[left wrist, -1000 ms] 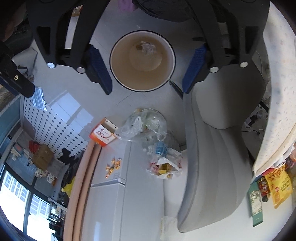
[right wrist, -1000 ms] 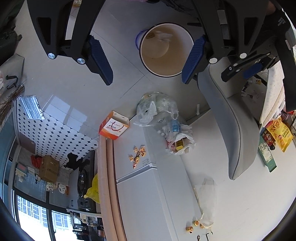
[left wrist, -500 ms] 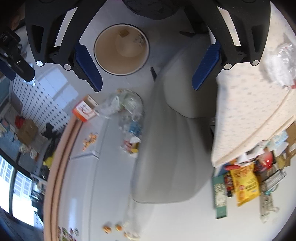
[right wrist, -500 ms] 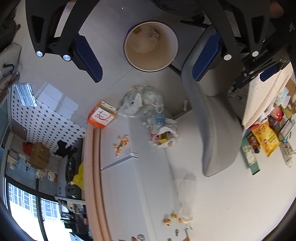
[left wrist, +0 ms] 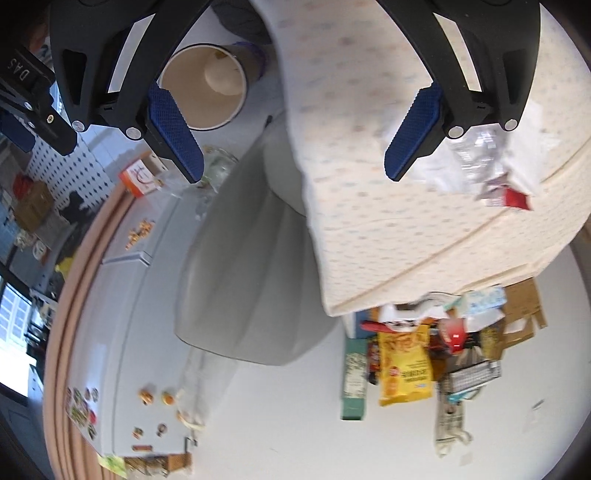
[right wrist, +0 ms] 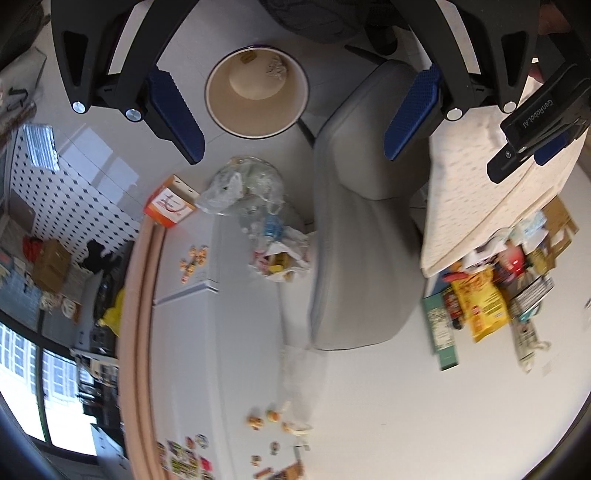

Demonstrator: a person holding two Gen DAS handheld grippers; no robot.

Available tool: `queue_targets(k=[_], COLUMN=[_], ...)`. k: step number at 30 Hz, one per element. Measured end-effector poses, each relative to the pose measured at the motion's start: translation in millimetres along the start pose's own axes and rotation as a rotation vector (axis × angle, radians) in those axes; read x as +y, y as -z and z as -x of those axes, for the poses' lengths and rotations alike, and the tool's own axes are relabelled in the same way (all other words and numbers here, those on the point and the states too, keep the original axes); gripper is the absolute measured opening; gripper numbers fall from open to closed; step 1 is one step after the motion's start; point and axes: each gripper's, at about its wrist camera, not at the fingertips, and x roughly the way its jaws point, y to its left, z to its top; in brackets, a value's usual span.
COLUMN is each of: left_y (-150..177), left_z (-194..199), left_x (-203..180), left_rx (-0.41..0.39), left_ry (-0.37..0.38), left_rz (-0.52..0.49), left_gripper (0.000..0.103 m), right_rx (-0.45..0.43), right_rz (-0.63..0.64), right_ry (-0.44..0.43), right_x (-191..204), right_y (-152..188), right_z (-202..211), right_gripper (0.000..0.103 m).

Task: Collect trash
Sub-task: 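Move both open grippers back over the remaining trash on the bed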

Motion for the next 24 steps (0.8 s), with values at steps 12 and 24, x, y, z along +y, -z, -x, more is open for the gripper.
queue_targets(k=[12, 24], left_y=[10, 32], left_z=[42, 67], left_x=[81, 155], left_rx=[-0.052, -0.063], left_ry=[-0.080, -0.172], left_rz=[0.094, 0.170], left_gripper=[0.097, 0.097], right_rx=[-0.016, -0.011], right_rz=[0.110, 0.200], right_ry=[-0.076, -0.156], right_x=[77, 139], right_y=[12, 33], right_z=[31, 46], right_gripper=[0.095, 0.095])
